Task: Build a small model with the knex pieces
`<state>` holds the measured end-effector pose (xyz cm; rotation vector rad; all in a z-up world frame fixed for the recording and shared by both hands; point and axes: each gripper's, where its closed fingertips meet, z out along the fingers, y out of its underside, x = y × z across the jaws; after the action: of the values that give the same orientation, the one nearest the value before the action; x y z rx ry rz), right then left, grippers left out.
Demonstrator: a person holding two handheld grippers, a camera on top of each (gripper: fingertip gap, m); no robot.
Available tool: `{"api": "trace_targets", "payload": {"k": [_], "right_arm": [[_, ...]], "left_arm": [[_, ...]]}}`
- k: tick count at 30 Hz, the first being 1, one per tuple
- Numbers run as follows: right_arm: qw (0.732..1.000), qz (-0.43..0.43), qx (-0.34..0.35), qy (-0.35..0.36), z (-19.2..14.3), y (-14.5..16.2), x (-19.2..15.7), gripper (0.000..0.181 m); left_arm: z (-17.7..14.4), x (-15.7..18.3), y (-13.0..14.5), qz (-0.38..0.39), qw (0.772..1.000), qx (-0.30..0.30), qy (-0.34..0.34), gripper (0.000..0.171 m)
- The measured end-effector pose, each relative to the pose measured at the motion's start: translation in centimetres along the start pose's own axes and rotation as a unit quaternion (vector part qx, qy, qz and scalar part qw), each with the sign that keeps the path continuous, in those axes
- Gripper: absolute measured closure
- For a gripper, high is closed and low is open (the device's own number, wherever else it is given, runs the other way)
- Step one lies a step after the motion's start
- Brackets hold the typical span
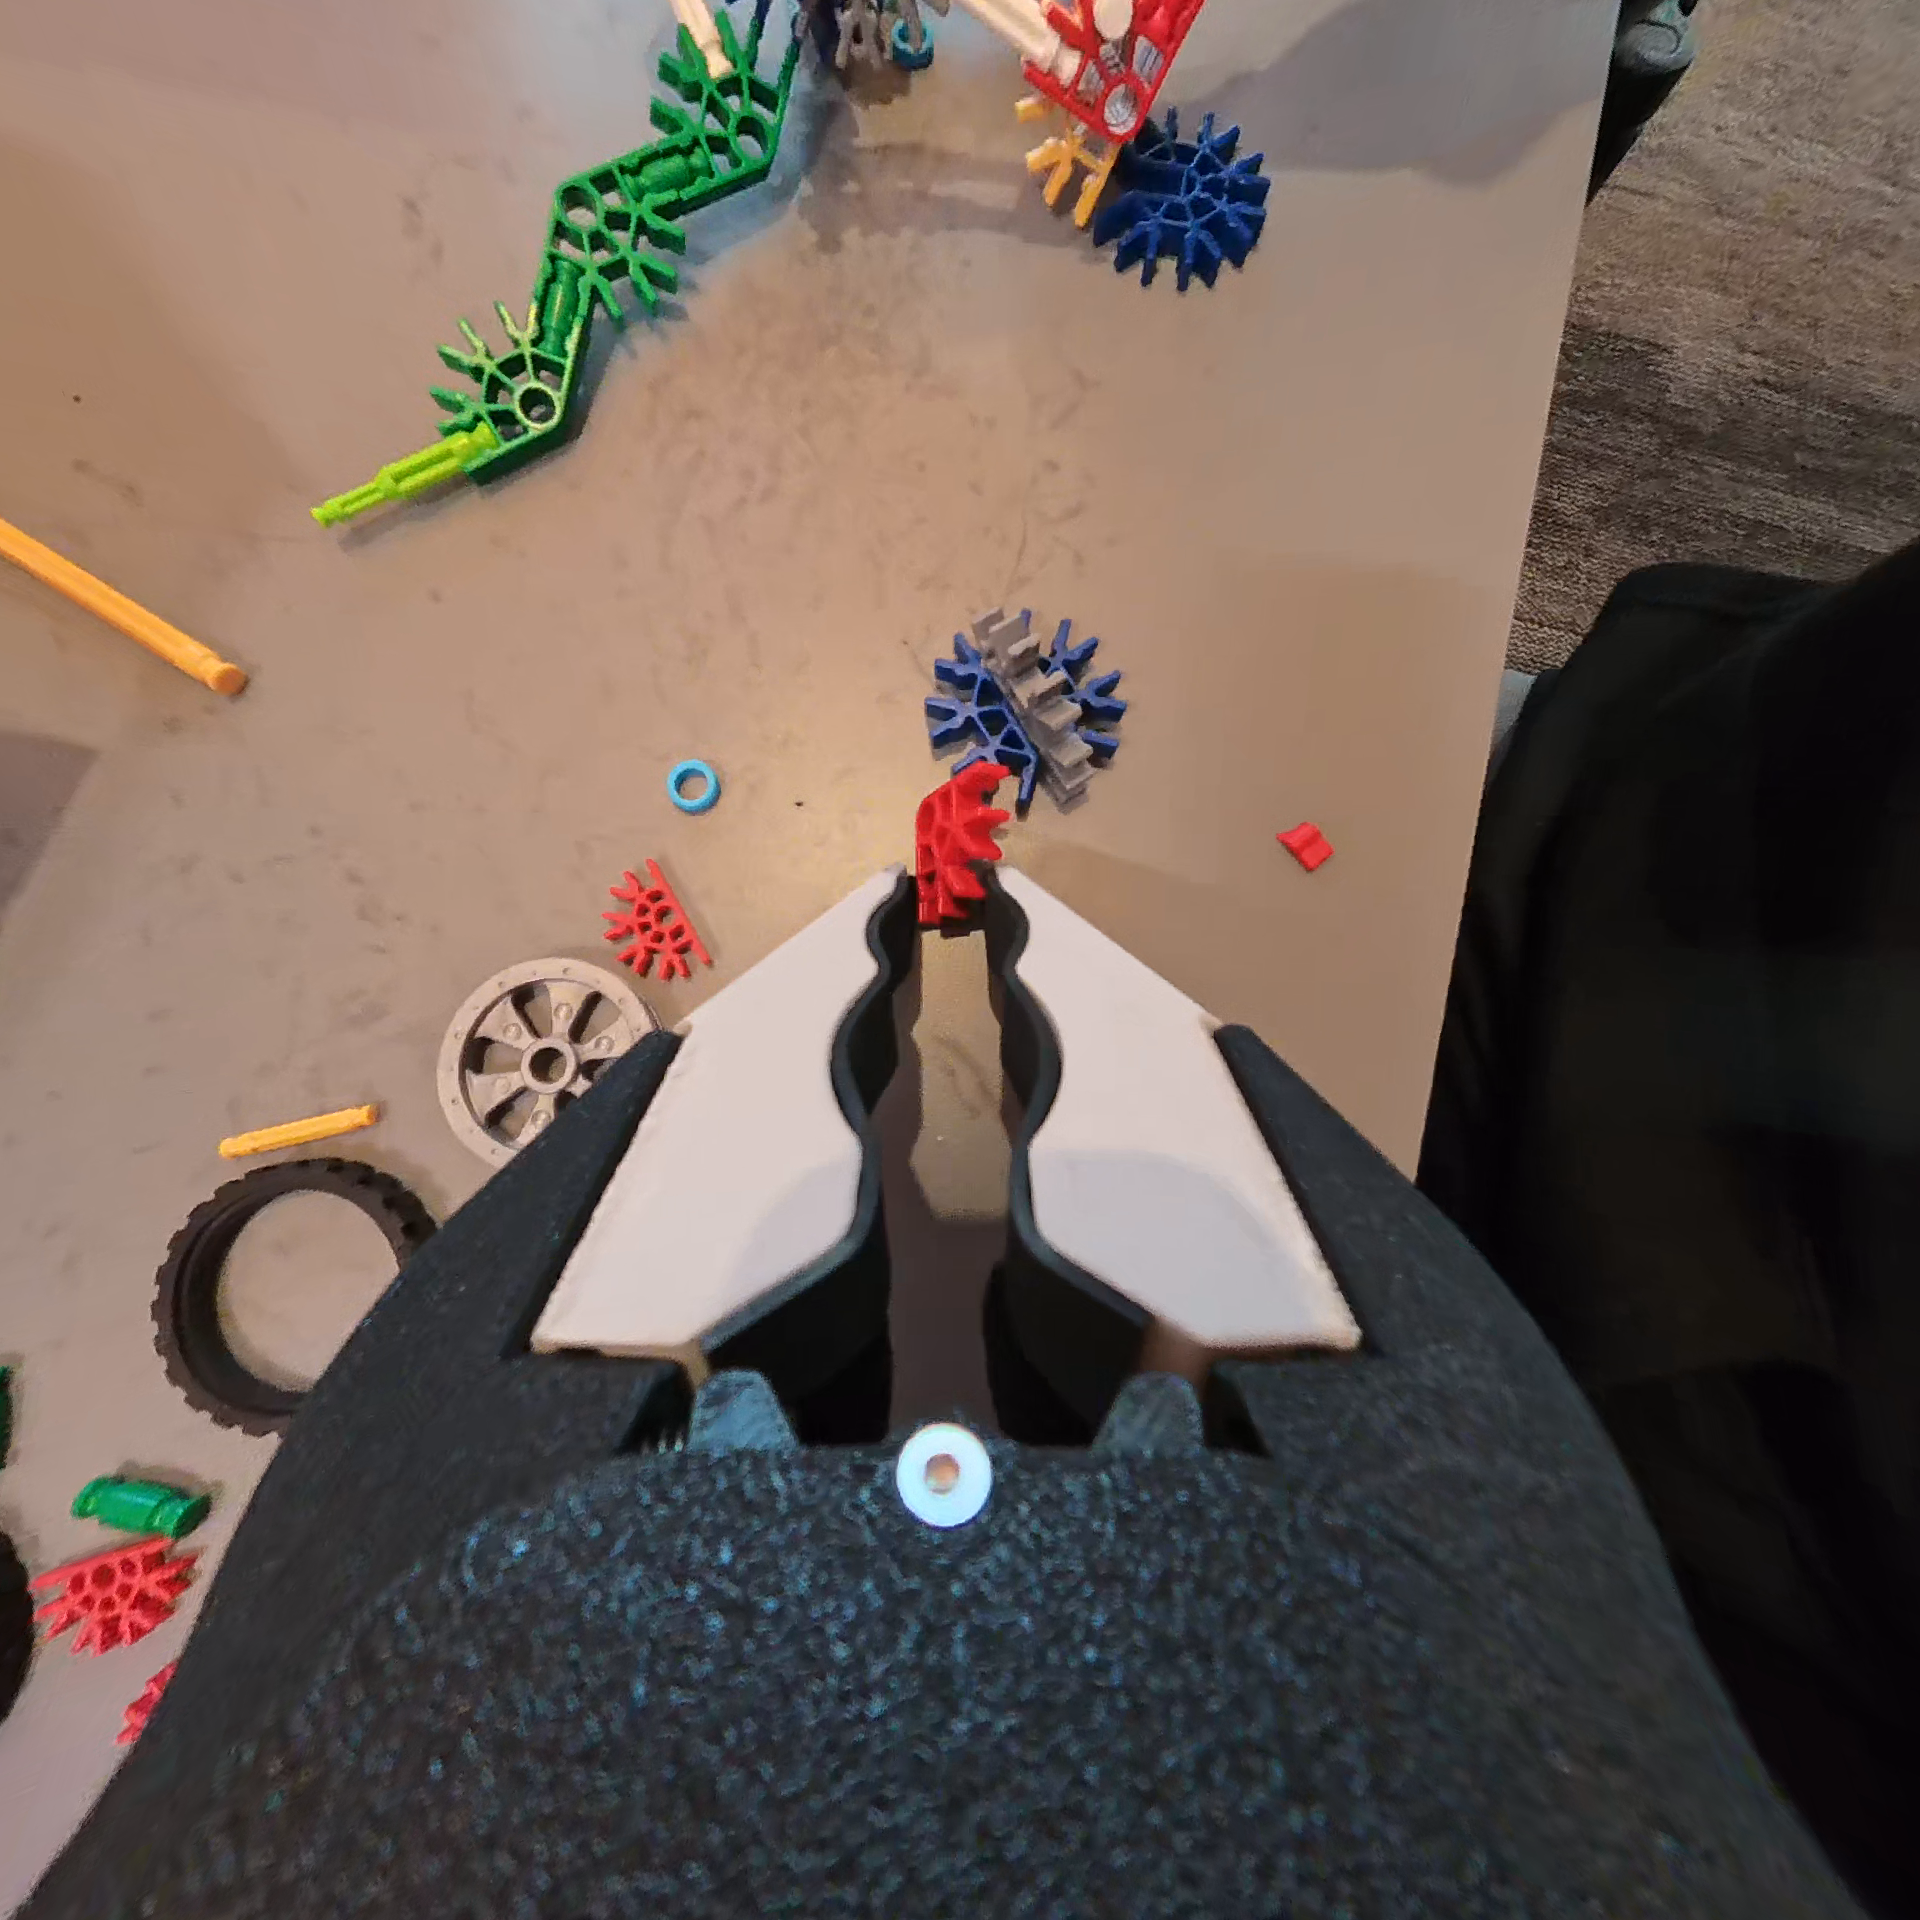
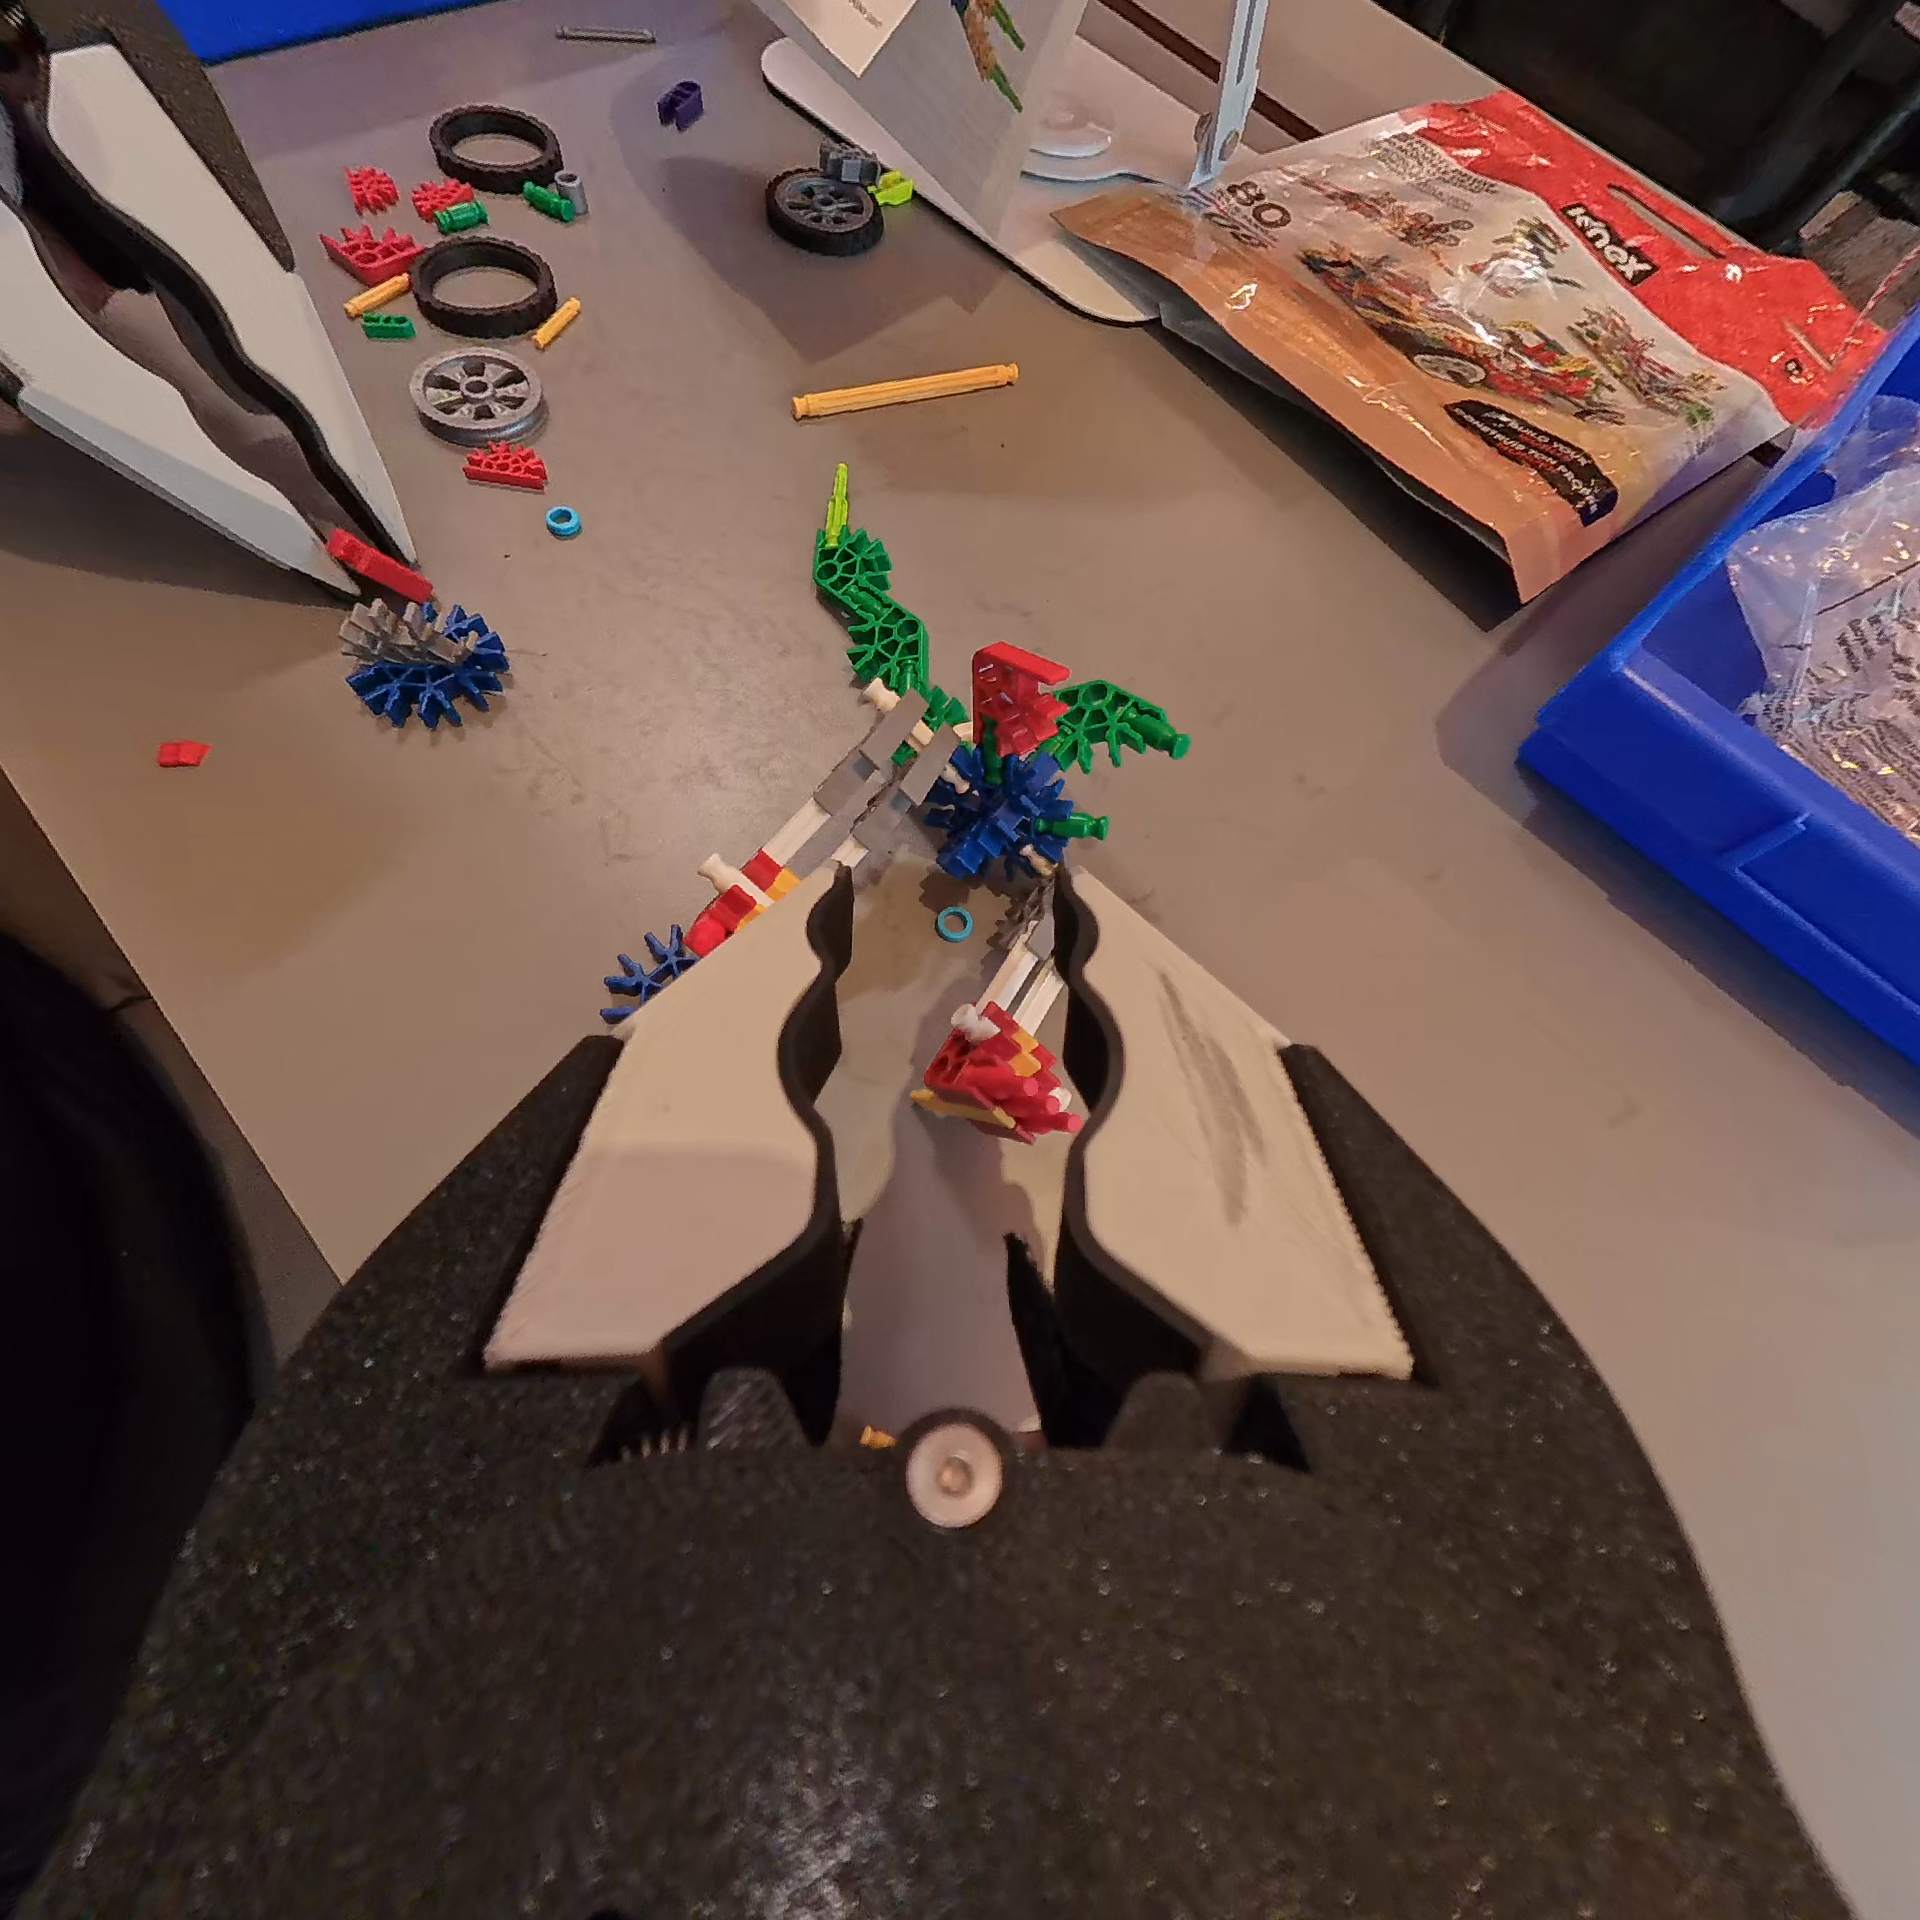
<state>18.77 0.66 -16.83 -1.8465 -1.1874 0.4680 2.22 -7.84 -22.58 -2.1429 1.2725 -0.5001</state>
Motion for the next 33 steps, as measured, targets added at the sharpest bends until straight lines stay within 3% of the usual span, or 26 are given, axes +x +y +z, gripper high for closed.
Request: {"api": "trace_targets", "payload": {"k": [9,13,17,21,24,27,33], "right_arm": [[1.000,-0.003,0.002,-0.003,-0.1,-0.2,-0.2,0.143],[1.000,-0.003,0.004,-0.003,-0.2,-0.3,-0.2,0.143],[1.000,-0.004,0.004,-0.005,-0.1,-0.3,-0.4,0.143],[1.000,-0.008,0.007,-0.007,-0.3,-0.5,-0.5,0.144],[0.999,-0.012,0.025,-0.032,-0.5,-1.1,-1.2,0.152],[0.993,-0.024,0.058,-0.105,-0.8,-2.5,-3.7,0.159],[0.985,-0.044,0.078,-0.146,-0.9,-4.0,-5.0,0.158]], "left_arm": [[-0.1,0.1,-0.2,0.018,1.000,0.008,-0.012,0.165],[-0.2,-0.1,-0.5,0.017,1.000,0.012,-0.016,0.143],[0.3,0.1,-0.5,0.022,1.000,0.015,-0.009,0.166],[-0.3,-0.6,-1.1,0.028,0.999,0.020,-0.026,0.166],[-1.4,-0.4,-4.2,0.035,0.997,0.063,-0.018,0.166],[-1.0,0.3,-8.8,0.046,0.993,0.111,0.004,0.166],[2.0,2.3,-13.4,0.096,0.986,0.123,0.053,0.166]]}}
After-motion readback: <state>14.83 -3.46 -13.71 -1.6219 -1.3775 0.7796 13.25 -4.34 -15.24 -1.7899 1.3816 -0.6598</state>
